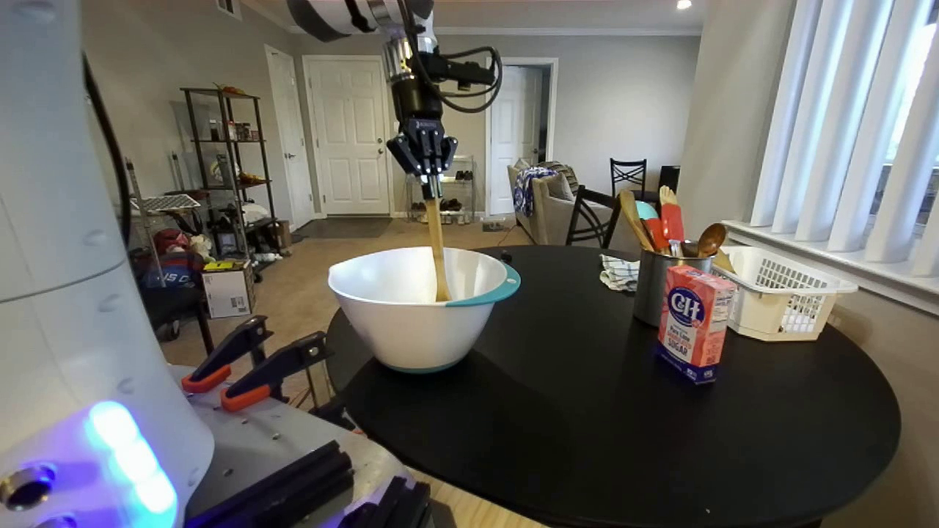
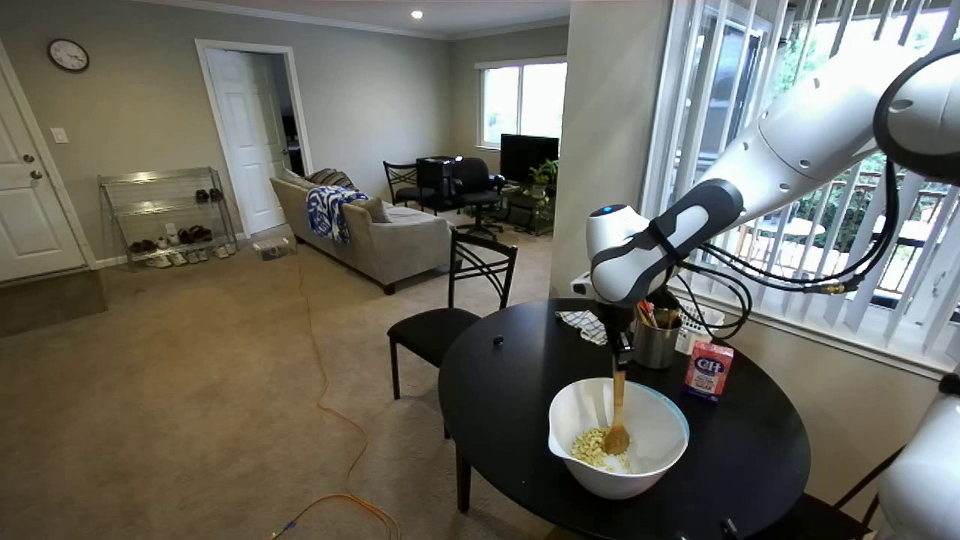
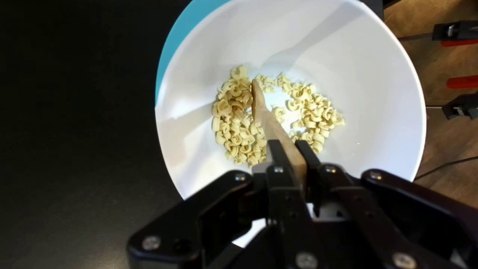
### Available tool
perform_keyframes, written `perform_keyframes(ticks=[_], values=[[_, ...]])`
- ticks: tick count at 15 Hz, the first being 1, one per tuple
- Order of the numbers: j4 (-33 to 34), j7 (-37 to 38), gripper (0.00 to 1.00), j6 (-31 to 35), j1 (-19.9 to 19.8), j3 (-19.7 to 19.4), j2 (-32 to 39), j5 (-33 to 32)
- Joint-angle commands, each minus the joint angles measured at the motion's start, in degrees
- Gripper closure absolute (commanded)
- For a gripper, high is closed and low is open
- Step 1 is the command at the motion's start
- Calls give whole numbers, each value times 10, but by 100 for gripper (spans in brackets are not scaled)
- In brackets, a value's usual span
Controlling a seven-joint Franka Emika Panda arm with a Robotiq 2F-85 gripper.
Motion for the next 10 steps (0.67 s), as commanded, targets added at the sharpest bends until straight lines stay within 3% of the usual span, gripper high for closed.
perform_keyframes(ticks=[1, 7, 10], values=[[-23, -5, 97, 36, 0, 4, -23, 22], [-34, -84, 97, 36, -4, 17, -37, 164], [-40, -109, 97, 12, -1, 16, -45, 192]])
